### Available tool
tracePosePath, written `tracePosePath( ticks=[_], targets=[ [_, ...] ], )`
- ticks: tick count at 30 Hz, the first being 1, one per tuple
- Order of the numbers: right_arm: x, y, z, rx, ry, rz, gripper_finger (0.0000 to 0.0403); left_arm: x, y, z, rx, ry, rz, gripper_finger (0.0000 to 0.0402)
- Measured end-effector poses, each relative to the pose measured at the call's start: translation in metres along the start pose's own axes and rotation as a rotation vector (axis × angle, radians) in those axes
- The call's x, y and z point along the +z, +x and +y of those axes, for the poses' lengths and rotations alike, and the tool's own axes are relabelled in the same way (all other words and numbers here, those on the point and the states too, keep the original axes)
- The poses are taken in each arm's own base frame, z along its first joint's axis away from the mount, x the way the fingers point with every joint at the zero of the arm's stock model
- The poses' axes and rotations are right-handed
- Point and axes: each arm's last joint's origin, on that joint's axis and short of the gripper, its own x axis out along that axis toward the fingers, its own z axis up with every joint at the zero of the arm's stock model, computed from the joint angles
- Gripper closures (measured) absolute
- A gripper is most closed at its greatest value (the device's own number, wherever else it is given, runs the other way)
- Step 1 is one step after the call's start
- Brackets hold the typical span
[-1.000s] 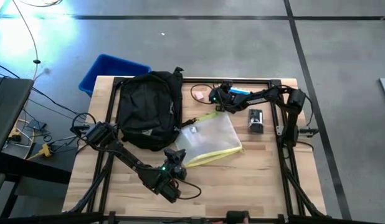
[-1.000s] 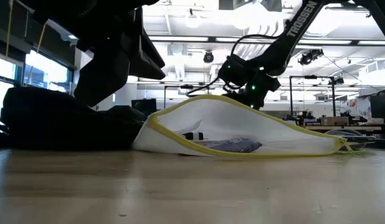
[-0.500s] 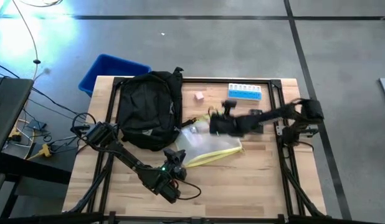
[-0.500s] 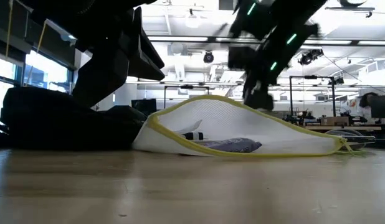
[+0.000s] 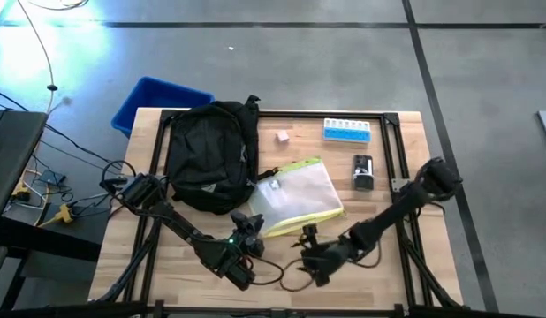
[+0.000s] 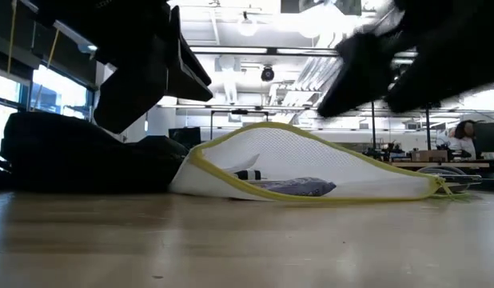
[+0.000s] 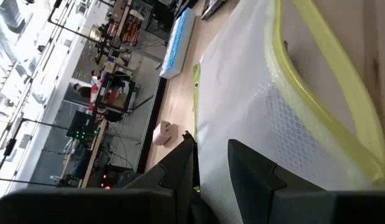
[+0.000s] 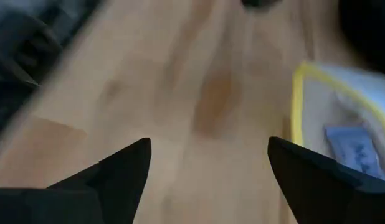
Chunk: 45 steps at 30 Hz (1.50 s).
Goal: Unpack backpack
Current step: Remove the violet chocolate bar from the yellow zip bag
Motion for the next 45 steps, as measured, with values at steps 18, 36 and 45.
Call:
tracePosePath(
  ticks=[18, 36, 45],
  targets=[
    [-0.027, 0.038, -0.137, -0.104, 0.258, 0.271, 0.0158, 0.000, -0.002, -0.002, -0.034, -0.009, 0.004, 0.0319],
    [-0.022, 0.020, -0.109, -0.040, 0.260, 0.303, 0.0388, 0.001, -0.002, -0.002, -0.040, -0.022, 0.001, 0.0319],
    [0.003, -0.043, -0.070, 0.098, 0.296, 0.260, 0.0391, 0.001, -0.002, -0.002, -0.040, -0.022, 0.001, 0.0319]
  ],
)
